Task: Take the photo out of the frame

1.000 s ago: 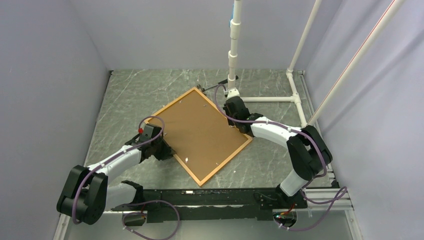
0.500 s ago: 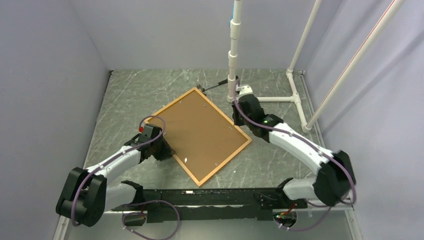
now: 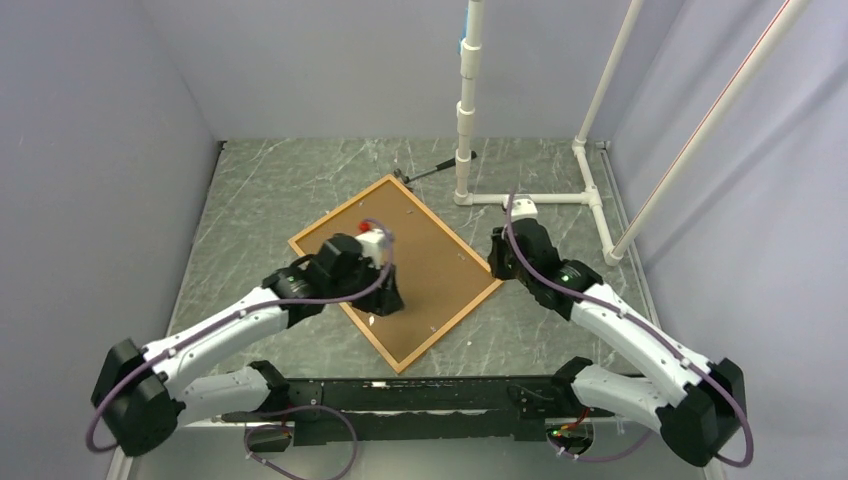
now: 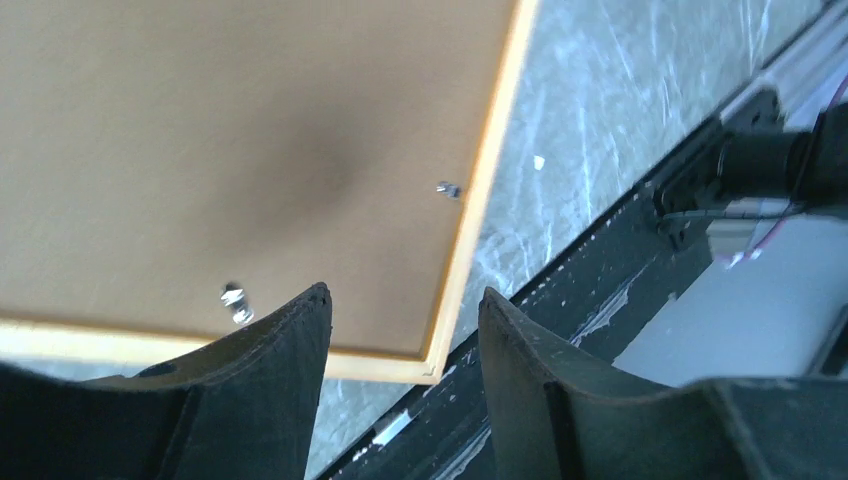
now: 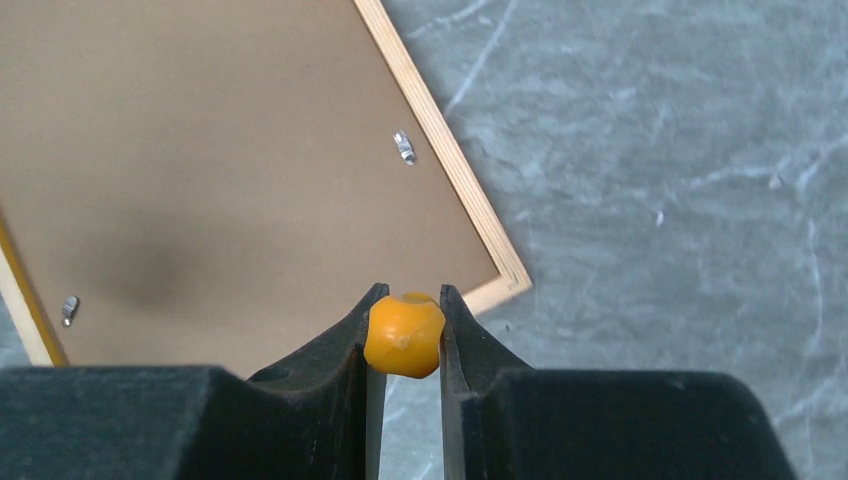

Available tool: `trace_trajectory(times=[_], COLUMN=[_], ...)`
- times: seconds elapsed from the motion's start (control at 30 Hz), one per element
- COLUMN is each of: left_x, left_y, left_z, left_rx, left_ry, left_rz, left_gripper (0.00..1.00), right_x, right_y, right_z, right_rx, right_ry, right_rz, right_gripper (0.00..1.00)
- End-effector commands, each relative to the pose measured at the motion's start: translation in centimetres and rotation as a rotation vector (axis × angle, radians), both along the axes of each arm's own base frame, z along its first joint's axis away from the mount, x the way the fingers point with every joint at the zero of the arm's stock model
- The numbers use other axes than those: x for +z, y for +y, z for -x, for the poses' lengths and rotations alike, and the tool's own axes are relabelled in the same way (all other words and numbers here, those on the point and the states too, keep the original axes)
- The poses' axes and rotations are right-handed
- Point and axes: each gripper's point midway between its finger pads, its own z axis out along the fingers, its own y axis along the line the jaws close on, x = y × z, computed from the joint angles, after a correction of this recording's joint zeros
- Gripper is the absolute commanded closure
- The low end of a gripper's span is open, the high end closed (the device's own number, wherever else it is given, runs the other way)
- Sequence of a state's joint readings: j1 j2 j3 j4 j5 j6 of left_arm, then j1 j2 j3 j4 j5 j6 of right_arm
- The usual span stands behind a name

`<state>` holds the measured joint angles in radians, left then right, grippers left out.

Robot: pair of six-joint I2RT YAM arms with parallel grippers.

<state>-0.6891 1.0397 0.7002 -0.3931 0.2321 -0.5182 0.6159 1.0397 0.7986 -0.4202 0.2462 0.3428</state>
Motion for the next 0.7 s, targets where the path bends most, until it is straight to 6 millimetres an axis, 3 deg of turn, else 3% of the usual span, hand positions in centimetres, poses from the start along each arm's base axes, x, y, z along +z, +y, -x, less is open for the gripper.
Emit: trace_trajectory(times=[0.0,0.17,0.37,0.5,0.67], left_x=[-1.0,-3.6,-6.4,-8.1,-9.9], left_y=[-2.8,-6.0,-8.9,-10.1,-10.2], left_z=[1.0,1.9,3.1,4.0,4.6], left_rx=[-0.145,-0.190,-0.231,-0.240,-0.224], left_ry=[-0.075,-0.110,-0.115,-0.100,-0.079], left_rz=[-0.169,-0.417,-0.566,-0.618,-0.683], left_gripper=[0.42,0.39,0.37,0.45,0.59], right_x=[2.7,3.5,4.6,4.5,4.6], right_y=[-2.4,-4.7,-6.2,-6.3,-6.5], right_z=[0.7,2.1,3.4,3.7,4.0], right_rx=[-0.142,-0.231,-0.261,-0.263,-0.263], right_ry=[-0.083,-0.132,-0.181,-0.181,-0.181], right_rz=[-0.074,-0.111,-0.142,-0.149,-0.157], right_gripper=[1.00,1.00,1.00,1.00,1.00])
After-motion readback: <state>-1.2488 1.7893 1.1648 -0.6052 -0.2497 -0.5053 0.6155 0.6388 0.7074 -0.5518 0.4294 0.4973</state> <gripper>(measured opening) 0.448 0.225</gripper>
